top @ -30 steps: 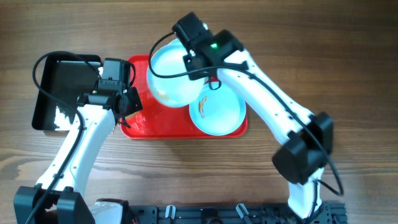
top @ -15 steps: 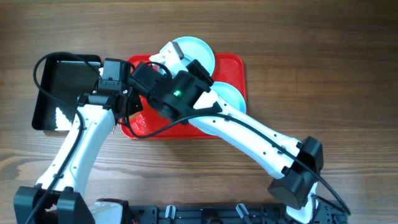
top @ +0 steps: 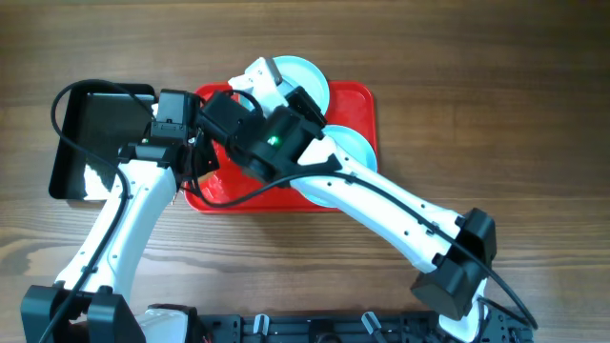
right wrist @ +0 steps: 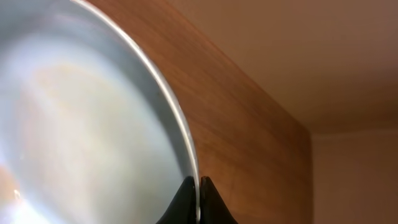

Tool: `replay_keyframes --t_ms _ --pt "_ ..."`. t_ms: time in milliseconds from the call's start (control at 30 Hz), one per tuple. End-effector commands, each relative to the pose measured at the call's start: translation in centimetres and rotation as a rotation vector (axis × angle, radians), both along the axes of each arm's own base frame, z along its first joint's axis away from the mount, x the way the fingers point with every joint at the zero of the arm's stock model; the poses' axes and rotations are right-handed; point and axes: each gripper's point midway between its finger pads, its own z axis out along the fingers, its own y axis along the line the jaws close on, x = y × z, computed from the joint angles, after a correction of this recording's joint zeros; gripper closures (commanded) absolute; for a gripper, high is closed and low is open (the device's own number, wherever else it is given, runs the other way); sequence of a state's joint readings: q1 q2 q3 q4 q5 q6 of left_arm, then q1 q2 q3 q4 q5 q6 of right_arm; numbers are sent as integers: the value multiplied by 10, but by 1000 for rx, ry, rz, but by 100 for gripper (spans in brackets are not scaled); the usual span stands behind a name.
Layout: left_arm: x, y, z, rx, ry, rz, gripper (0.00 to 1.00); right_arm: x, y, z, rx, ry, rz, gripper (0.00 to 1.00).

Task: Clean dirty plates on tray and stack at the side
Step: 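Lift the top plate with the right gripper and place it right of tray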

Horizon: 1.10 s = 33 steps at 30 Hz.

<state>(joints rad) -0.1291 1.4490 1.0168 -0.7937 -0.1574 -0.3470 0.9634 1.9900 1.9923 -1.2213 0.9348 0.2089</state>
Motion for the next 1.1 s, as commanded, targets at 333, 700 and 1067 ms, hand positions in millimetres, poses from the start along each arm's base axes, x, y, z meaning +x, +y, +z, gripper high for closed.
replay_keyframes --t_ms 333,700,1067 --pt "3 -2 5 -16 -12 10 96 -10 28 -21 145 173 109 96" --pt "3 -1 4 -13 -10 3 96 70 -152 -61 1047 664 -366 96" --pt "3 -1 4 -14 -11 4 96 27 -368 -180 1098 544 -1082 96"
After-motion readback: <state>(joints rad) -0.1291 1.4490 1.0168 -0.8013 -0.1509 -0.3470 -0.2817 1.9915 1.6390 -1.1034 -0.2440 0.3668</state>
